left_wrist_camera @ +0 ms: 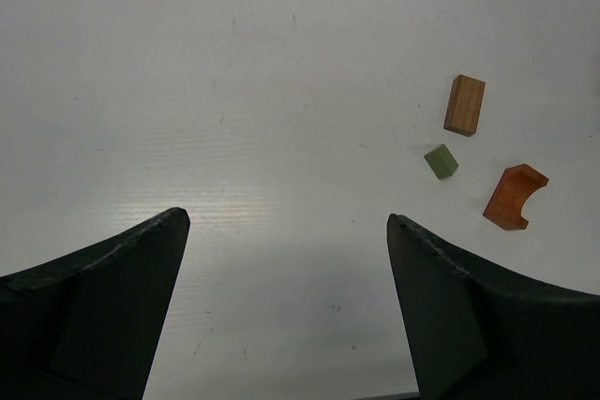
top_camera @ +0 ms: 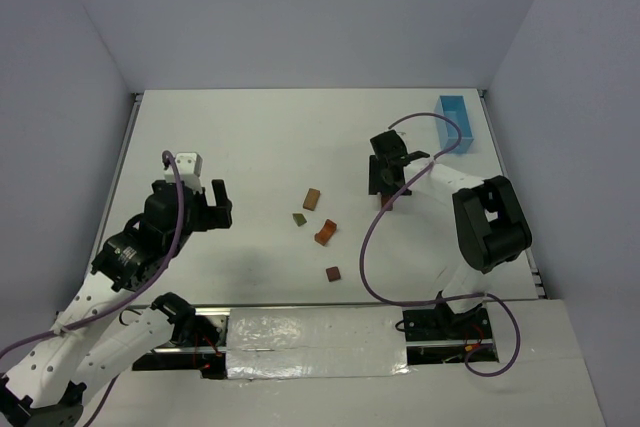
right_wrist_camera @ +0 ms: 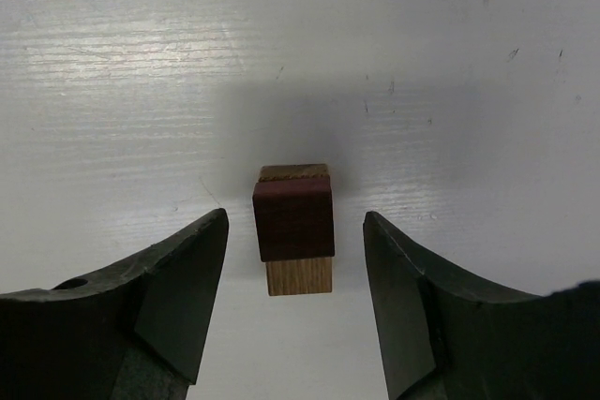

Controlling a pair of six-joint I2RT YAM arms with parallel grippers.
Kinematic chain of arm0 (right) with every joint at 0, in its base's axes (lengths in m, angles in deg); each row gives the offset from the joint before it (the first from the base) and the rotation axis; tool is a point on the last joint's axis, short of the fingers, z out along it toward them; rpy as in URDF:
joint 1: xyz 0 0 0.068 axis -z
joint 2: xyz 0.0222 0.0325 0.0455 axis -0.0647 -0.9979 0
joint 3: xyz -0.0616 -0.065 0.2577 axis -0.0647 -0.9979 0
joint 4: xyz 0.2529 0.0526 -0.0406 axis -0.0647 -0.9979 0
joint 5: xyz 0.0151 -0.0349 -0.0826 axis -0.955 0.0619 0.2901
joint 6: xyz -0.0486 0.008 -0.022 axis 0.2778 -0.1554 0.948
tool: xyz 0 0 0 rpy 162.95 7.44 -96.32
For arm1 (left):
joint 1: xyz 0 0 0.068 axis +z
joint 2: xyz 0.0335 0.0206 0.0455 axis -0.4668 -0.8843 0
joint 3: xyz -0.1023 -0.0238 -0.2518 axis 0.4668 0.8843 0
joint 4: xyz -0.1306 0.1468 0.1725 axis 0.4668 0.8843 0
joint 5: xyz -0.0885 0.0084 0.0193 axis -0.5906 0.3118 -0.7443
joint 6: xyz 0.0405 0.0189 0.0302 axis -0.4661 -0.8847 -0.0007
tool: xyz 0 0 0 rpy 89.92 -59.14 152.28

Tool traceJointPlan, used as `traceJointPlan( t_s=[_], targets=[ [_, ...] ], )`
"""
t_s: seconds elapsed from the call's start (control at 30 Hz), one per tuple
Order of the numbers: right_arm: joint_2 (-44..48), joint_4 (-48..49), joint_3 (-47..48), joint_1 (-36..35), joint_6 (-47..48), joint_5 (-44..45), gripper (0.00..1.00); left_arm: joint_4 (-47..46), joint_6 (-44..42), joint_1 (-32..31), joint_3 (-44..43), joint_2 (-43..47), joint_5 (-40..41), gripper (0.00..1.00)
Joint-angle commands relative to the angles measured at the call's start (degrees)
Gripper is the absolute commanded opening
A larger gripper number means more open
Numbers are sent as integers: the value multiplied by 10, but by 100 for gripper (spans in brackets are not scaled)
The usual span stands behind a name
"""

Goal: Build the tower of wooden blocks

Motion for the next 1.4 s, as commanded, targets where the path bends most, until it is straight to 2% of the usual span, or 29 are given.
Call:
traceJointPlan(
  t_s=[0.0, 0.13, 0.23, 0.27, 0.4, 0.47, 0.5, 0.57, 0.6, 0.7, 0.8, 1.03, 1.17, 1.37],
  targets=[
    [9, 7, 20, -2, 5, -2, 68, -22, -15, -2, 5, -1, -8, 99],
    [42, -12, 25, -14, -2, -3, 72, -22, -16, -2, 4, -2, -9, 99],
    [111, -39, 29, -61, -17, 35, 86, -21, -15, -2, 4, -2, -6, 99],
    [154, -43, 27, -78, -21, 47, 99, -21, -15, -2, 2, -2, -4, 99],
    [226, -40, -13, -172, -58, 31, 100, -16, -11, -2, 0, 3, 9, 99],
    [238, -48, -35, -221, -105, 52, 100, -13, -8, -2, 0, 6, 17, 99],
    [240, -62, -40, -280, -124, 66, 100, -11, -6, -2, -1, 8, 28, 99],
    [233, -81, -46, -328, -189, 101, 100, -8, -2, -2, -2, 13, 37, 100],
    [219, -95, -47, -374, -207, 109, 100, -8, -1, -2, -1, 15, 38, 99],
    [177, -138, -37, -436, -283, 156, 100, -12, -3, -2, 1, 18, 36, 100],
    [140, -176, -19, -491, -349, 202, 95, -10, -2, -2, 1, 11, 34, 99],
    [64, -131, -30, -498, -332, 161, 72, -12, -4, -2, 3, 13, 29, 100],
    [63, -93, -63, -496, -332, 118, 69, -14, -5, -2, 3, 10, 27, 99],
    [78, -53, -113, -497, -334, 87, 58, -14, -6, -2, 3, 5, 24, 99]
  ],
)
